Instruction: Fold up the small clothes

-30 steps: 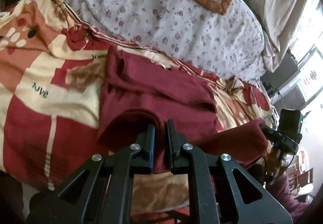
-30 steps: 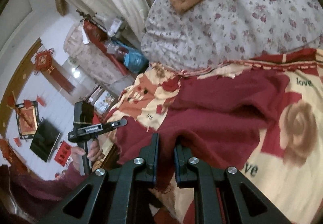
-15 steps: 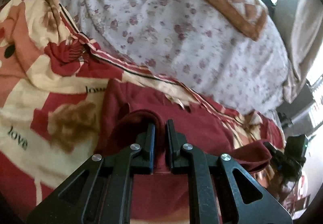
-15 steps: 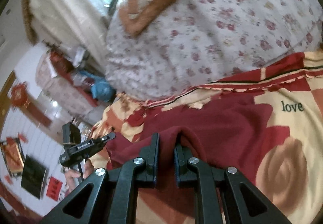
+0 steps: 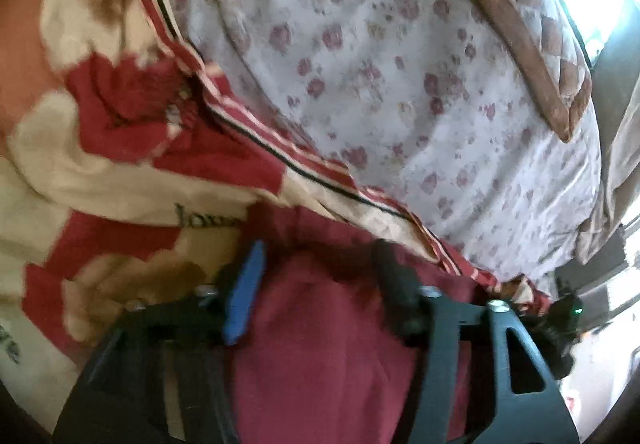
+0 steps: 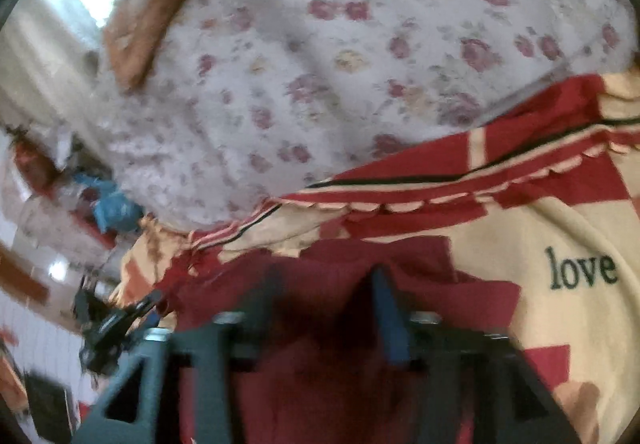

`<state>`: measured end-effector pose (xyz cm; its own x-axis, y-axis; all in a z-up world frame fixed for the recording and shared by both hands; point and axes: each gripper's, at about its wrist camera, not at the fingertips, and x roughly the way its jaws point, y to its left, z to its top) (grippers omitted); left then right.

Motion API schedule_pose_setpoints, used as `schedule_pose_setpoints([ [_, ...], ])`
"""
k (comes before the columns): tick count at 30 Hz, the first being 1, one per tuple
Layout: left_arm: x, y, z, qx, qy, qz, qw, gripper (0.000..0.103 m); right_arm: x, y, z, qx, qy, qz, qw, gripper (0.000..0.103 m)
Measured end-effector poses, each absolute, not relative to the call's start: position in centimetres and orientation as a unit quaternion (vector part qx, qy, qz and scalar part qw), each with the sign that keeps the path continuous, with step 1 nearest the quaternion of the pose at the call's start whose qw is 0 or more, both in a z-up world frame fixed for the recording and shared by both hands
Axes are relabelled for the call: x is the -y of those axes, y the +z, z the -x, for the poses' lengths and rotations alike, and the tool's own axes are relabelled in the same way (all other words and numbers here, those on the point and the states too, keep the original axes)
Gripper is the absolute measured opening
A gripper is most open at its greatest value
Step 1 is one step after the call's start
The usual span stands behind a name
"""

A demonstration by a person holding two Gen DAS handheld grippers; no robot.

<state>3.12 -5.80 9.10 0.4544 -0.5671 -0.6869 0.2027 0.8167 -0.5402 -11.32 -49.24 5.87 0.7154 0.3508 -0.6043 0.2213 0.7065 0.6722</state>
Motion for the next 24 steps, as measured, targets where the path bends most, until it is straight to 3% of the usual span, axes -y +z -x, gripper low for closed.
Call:
schedule_pose_setpoints([
  [3, 5.7, 10.4, -2.1, -0.454, -0.237, 0.173, 0.841, 0.060, 50.1, 8.2, 13.1, -0.337, 0.017, -0.373, 0.864, 0.052],
  [7, 7.7, 10.2, -1.3, -0.460, -0.241, 0.129, 0.845, 0.061, 46.6, 10.7, 13.7, -0.362, 0.059, -0.284, 0.886, 0.052],
  [13, 10.4, 4.8, -2.1, -0.519, -0.177, 0.028, 0.836, 0.061, 43.0, 5.1, 8.8, -0.474, -0.002, -0.183, 0.861, 0.050],
  [16, 10.5, 4.6, -2.1, -0.509, -0.180, 0.027, 0.841, 0.061, 44.6, 3.0, 7.5, -0.486, -0.017, -0.201, 0.850, 0.048],
  [24, 9.1, 6.9, -0.8, -0.505, -0.194, 0.048, 0.840, 0.061, 46.6, 10.1, 16.8, -0.469, 0.025, -0.205, 0.859, 0.048],
])
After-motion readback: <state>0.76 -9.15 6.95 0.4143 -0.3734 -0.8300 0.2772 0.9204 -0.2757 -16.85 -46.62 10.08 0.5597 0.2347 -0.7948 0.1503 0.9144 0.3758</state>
